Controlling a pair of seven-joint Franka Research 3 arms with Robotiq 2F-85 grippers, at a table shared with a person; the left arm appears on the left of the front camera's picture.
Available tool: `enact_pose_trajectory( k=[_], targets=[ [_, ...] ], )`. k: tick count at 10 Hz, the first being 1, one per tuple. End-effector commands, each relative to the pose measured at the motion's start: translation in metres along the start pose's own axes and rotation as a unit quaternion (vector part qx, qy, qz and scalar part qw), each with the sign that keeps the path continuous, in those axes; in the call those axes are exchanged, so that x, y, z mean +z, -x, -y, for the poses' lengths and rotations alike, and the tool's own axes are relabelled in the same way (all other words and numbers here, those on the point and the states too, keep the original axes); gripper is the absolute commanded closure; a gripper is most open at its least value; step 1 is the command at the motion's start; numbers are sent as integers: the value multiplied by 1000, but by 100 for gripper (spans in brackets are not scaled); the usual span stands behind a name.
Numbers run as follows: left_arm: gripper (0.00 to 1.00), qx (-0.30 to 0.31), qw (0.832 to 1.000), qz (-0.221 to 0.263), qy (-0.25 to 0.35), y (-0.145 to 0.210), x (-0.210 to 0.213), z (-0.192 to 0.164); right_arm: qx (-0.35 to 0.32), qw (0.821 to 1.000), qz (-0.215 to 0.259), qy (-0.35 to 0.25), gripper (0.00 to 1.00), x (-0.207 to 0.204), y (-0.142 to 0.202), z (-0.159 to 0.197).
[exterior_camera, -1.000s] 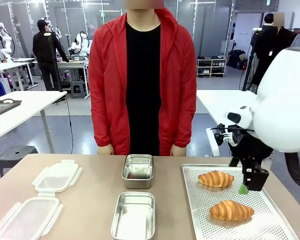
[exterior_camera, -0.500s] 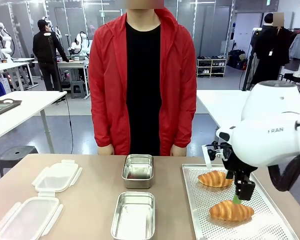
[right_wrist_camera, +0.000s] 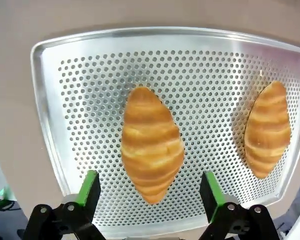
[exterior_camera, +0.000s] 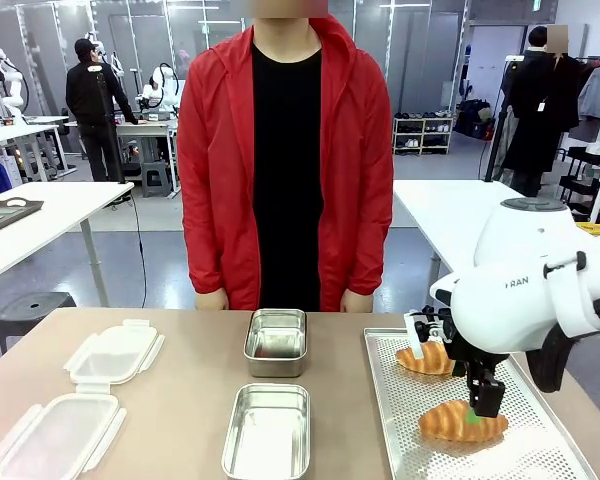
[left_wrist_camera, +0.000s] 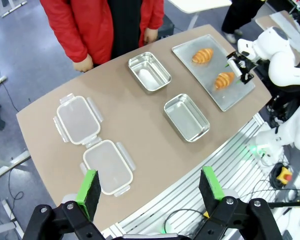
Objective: Place the bread into the airtight container.
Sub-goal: Pick up a Butter Roll and place it into an empty Airtight Container.
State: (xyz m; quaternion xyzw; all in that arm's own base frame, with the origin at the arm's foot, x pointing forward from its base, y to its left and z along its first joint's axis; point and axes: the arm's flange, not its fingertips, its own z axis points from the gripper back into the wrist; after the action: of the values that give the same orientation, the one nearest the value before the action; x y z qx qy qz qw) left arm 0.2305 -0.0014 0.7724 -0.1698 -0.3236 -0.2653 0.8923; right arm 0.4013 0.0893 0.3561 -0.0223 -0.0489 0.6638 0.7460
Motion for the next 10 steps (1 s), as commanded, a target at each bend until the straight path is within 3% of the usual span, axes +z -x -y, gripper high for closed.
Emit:
enact_pose_trajectory(
  k=[1, 8, 9, 10],
  targets=[
    [0, -7, 1000, 1, 8, 0, 0, 1, 16, 1000, 25, -11, 0, -30, 26, -39],
    [0, -7, 1000, 1, 8, 0, 0, 1, 7, 1000, -7, -13, 0, -69, 26, -35],
    [0, -7, 1000, 1, 8, 0, 0, 1, 8, 1000, -5, -16, 6, -74, 26, -35],
    [0, -7, 1000, 1, 8, 0, 0, 1, 7, 1000, -4, -16, 19, -76, 25, -36]
  ],
)
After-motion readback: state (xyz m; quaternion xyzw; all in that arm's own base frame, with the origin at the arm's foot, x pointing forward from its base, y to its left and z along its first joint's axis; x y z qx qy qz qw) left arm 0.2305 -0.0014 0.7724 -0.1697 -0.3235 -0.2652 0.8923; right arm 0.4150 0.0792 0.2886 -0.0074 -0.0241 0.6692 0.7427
